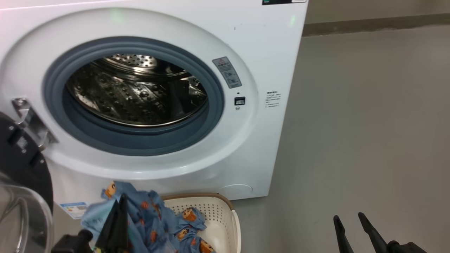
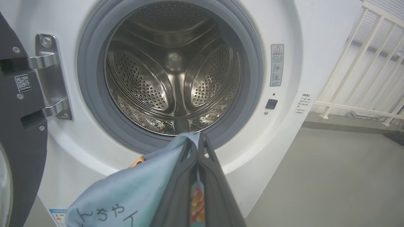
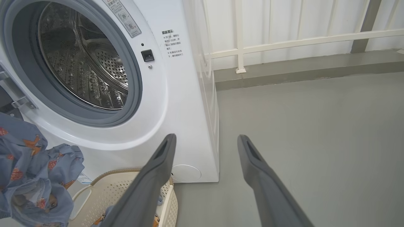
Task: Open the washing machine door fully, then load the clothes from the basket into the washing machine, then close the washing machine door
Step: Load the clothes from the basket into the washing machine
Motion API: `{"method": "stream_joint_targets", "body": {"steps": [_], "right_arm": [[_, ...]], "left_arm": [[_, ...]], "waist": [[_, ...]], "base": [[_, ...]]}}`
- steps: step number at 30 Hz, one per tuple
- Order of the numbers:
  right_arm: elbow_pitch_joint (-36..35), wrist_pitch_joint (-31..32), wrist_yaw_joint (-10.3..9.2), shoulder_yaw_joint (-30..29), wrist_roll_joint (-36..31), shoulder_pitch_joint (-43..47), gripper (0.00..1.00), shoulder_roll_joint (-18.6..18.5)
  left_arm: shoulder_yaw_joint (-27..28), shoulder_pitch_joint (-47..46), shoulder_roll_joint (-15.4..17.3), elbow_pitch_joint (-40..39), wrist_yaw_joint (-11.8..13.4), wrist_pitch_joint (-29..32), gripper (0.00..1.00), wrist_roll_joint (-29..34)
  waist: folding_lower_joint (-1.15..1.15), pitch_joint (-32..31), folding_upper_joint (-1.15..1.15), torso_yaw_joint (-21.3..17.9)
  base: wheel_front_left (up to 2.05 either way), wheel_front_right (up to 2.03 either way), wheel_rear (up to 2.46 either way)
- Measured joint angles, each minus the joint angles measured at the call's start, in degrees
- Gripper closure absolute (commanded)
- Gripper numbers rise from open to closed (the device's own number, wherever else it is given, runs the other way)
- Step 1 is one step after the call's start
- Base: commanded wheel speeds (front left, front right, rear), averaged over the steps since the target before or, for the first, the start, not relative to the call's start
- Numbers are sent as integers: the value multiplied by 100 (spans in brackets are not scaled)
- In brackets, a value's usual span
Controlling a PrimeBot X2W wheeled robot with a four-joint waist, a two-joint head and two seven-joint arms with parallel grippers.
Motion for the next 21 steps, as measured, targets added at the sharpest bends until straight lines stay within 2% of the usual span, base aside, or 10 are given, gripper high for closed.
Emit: {"method": "stream_joint_targets", "body": {"steps": [9,21], "right_arm": [[10,0,0,152,189,-158,0,3],[56,0,1,358,331,-238,0,2]], "left_arm": [[104,-926,74,276,-4,2,100,-145],[563,-2488,675,1176,109,18,100,-98]], "waist": [[0,108,0,-384],[0,381,0,-1175]], "base": [[0,0,0],[0,0,0]]}}
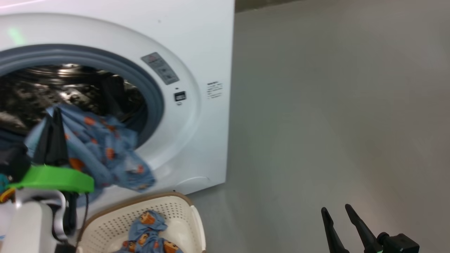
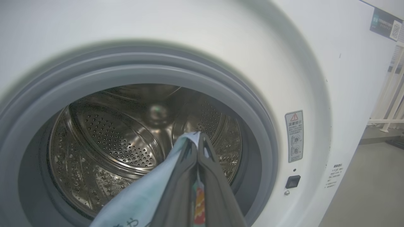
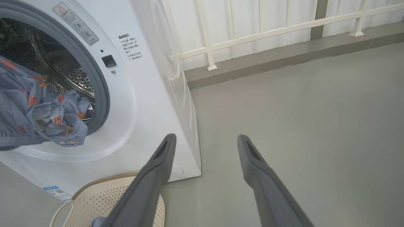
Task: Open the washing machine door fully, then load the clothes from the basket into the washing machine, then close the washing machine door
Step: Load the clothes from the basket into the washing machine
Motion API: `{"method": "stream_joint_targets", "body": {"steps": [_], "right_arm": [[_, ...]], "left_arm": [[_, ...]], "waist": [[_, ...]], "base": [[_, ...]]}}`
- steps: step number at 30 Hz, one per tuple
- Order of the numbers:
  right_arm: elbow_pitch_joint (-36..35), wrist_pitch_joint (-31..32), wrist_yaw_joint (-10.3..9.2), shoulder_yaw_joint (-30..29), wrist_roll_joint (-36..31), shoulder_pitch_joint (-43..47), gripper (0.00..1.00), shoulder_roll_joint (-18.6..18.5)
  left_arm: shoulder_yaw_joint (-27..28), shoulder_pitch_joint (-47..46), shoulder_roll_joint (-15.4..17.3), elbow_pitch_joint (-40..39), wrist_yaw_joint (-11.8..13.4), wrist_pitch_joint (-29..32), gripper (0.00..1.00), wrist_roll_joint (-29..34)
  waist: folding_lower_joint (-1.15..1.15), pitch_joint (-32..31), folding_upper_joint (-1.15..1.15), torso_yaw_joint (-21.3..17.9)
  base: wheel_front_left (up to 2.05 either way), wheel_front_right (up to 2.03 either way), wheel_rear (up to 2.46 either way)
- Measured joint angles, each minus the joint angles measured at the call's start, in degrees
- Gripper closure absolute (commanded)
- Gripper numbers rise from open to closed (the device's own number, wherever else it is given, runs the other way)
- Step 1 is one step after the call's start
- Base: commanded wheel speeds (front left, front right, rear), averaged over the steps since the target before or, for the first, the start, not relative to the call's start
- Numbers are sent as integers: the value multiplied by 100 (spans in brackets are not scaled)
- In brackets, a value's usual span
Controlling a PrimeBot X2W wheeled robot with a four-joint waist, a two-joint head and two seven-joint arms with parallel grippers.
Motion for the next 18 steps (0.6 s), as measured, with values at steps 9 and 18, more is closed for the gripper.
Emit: {"method": "stream_joint_targets", "body": {"steps": [9,18], "right_arm": [[-21,0,0,304,181,-240,0,0],[-52,0,-1,514,215,-386,0,2]], "left_arm": [[89,-1107,331,1611,56,-15,100,154],[148,-2223,817,3012,35,-36,100,330]], "waist": [[0,508,0,-485],[0,1058,0,-802]], "base": [[0,0,0],[0,0,0]]}}
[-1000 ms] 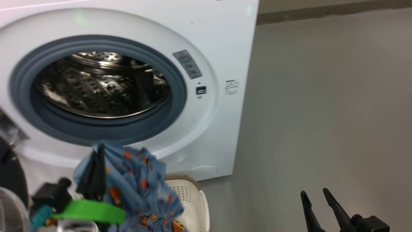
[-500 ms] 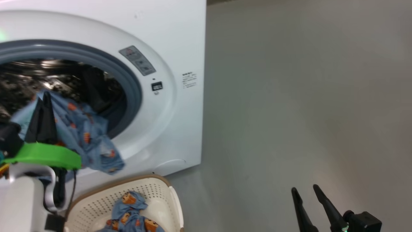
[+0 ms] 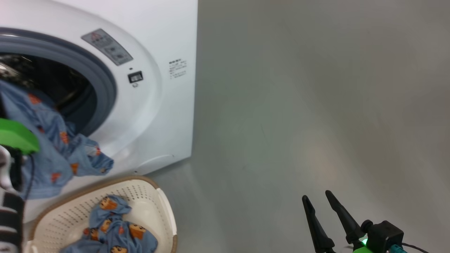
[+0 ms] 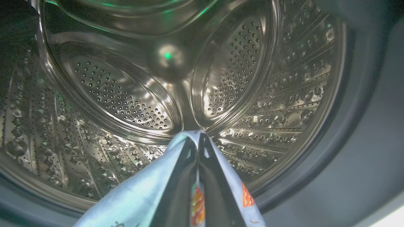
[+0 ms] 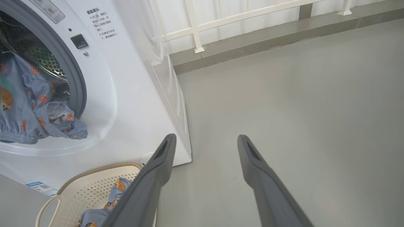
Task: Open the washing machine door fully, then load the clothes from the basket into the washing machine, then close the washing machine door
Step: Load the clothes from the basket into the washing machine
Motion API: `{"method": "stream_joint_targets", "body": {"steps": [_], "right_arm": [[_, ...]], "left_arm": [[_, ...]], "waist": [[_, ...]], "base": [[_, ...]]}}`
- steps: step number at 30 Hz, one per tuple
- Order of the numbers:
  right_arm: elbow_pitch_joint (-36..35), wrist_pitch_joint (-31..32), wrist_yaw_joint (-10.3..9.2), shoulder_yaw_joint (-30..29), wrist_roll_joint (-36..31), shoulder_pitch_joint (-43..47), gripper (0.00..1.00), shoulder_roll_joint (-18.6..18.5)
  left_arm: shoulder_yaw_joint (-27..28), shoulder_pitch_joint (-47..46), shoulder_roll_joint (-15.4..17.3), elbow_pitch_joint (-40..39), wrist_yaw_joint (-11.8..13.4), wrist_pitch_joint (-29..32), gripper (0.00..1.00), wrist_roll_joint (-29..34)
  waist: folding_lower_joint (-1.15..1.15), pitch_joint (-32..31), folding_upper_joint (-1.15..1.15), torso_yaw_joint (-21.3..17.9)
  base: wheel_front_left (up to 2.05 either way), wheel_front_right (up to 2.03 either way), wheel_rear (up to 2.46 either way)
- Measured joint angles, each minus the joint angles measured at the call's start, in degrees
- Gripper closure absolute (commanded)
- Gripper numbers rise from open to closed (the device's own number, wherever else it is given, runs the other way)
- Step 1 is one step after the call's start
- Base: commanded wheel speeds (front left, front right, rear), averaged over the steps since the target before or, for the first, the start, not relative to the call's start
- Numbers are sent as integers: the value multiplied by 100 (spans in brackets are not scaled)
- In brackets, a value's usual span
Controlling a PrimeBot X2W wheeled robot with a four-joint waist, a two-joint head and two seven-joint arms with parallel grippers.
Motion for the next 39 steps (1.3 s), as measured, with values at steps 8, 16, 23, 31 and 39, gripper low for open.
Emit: {"method": "stream_joint_targets", "body": {"steps": [8,16,23,31,39], "right_arm": [[-46,0,0,147,46,-75,0,1],[-109,0,0,392,91,-208,0,5],[-183,0,1,543,135,-333,0,9],[-227,0,1,677,296,-413,0,18],[-216,0,1,726,296,-413,0,20]], "left_arm": [[-107,-887,336,1014,-51,-23,100,73],[-270,-1642,573,1604,-147,-21,100,97],[-309,-2365,808,1786,-191,-21,100,-37],[-305,-2955,1074,1841,-193,-23,100,-233],[-456,-3078,1155,2023,-193,3,89,-234]], "waist": [[0,483,0,-182],[0,916,0,-305],[0,1276,0,-404],[0,1596,0,-561],[0,1648,0,-636]], "base": [[0,0,0],[0,0,0],[0,0,0],[0,0,0],[0,0,0]]}}
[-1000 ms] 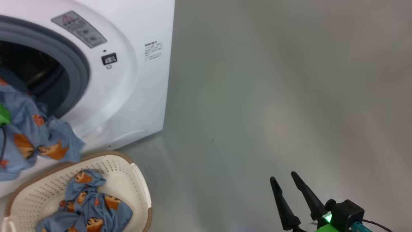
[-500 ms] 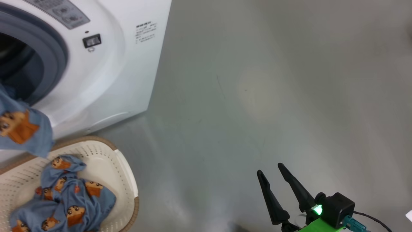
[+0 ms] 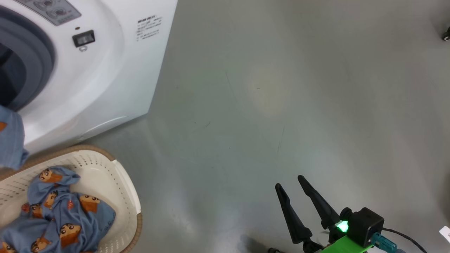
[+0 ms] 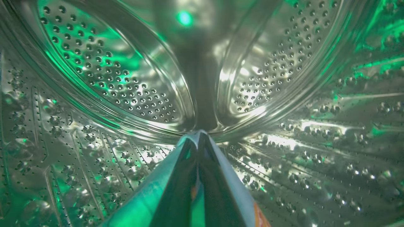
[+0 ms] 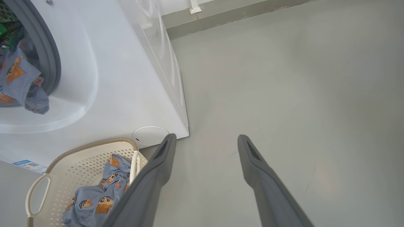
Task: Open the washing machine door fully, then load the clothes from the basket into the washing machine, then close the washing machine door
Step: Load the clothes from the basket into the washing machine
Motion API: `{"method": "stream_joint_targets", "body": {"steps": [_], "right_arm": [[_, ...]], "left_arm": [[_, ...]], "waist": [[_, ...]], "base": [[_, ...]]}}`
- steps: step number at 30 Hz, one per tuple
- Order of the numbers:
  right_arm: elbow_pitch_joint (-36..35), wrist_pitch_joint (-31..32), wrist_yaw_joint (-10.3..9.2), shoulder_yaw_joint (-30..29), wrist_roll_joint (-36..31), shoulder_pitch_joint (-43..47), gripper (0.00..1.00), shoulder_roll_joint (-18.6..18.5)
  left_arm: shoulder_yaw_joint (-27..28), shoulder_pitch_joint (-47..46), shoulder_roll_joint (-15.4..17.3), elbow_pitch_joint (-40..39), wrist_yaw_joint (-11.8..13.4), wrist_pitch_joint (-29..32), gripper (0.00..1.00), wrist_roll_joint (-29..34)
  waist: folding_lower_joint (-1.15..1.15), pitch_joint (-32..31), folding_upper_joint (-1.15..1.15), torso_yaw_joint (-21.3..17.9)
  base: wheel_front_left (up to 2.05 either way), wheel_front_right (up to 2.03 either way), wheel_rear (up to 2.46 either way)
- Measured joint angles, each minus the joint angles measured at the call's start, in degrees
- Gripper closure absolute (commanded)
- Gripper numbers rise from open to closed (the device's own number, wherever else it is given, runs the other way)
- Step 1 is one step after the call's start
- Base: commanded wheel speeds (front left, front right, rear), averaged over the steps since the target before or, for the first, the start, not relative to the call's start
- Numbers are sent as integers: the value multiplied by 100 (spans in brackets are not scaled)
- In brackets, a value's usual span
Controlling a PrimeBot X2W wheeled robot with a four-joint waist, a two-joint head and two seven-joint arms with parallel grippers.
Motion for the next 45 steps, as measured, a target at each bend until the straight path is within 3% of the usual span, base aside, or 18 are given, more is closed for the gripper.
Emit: {"method": "stream_joint_targets", "body": {"steps": [2,3,21,29,35,45], "right_arm": [[11,0,0,12,0,-1,0,0],[22,0,0,19,0,-3,0,0],[138,0,0,-21,-12,-57,0,-2],[147,0,0,-32,-19,-59,0,-3],[164,0,0,-134,-19,-123,0,-4],[254,0,0,-157,-35,-266,0,-11]], "left_arm": [[-87,0,-20,116,4,26,41,63],[-133,-1,-31,171,32,33,0,92],[-332,136,-415,716,615,48,0,202],[-328,319,-571,717,702,15,0,149],[-338,507,-717,435,861,-26,0,149],[-415,1252,-1134,-379,898,-26,0,185]], "waist": [[0,-28,0,14],[0,-47,0,23],[0,-541,0,216],[0,-588,0,326],[0,-626,0,422],[0,-836,0,861]], "base": [[0,0,0],[0,0,0],[0,0,0],[0,0,0],[0,0,0],[0,0,0]]}}
